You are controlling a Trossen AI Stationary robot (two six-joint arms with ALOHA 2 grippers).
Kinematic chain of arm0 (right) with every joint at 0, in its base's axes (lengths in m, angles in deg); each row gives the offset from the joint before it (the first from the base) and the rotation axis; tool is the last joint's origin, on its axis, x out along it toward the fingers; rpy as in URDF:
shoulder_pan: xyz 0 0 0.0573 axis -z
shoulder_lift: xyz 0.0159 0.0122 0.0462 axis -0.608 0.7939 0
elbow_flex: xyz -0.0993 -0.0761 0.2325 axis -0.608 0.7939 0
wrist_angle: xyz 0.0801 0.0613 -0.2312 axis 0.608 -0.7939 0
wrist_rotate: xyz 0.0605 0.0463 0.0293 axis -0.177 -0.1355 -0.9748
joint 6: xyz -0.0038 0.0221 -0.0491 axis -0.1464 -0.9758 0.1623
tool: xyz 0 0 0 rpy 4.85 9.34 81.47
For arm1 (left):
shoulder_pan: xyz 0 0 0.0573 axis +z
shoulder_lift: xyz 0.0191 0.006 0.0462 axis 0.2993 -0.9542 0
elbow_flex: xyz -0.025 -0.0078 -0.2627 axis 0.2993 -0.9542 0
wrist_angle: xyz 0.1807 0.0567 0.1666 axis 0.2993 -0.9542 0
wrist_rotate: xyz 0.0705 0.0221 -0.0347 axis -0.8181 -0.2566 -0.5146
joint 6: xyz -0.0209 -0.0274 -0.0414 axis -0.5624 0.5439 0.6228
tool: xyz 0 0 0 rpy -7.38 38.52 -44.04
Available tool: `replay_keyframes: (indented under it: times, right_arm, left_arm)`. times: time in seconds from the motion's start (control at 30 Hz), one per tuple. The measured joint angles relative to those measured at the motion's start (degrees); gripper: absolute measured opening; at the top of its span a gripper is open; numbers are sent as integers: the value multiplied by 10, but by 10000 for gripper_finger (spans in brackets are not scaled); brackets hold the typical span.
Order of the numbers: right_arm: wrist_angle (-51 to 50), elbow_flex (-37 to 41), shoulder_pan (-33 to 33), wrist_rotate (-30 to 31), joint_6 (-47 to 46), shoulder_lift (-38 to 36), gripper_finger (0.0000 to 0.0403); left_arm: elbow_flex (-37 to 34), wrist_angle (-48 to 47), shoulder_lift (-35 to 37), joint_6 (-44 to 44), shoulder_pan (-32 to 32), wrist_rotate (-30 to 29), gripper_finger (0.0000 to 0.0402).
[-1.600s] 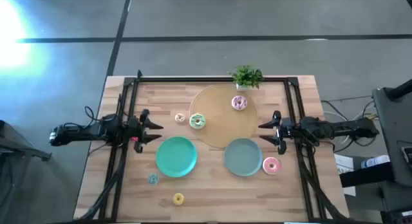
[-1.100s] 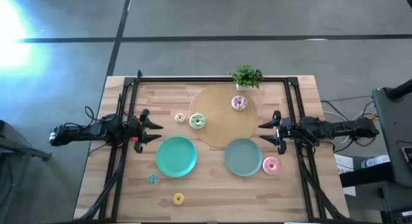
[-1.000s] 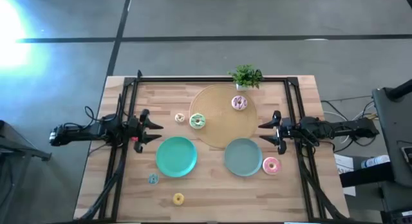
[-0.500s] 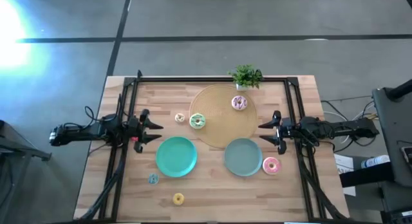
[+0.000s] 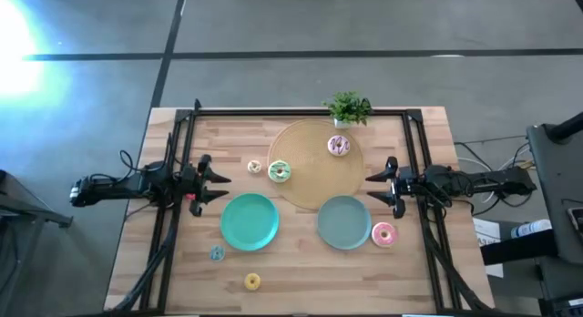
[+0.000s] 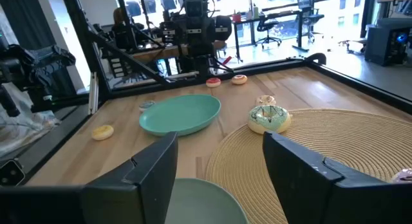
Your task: Pick & Place donuts
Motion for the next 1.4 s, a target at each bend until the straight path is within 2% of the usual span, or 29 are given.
replay_keyframes:
  times: [0.27, 0.4, 0.77, 1.0, 1.4]
  right_arm:
    - [2, 0, 0, 3, 0, 0, 219]
    - [8, 0, 1, 48, -1, -1, 219]
    - [8, 0, 0, 47, -70, 0, 219]
    - [25, 0, 0, 43, -190, 0, 219]
    - [111, 0, 0, 76, -239, 0, 219]
  left_arm:
    - [0, 0, 0, 0, 0, 0, 149]
    - [0, 0, 0, 0, 0, 0, 149]
    - [0, 0, 0, 0, 0, 0, 149]
    - [0, 0, 0, 0, 0, 0, 149]
    - [0, 0, 0, 0, 0, 0, 149]
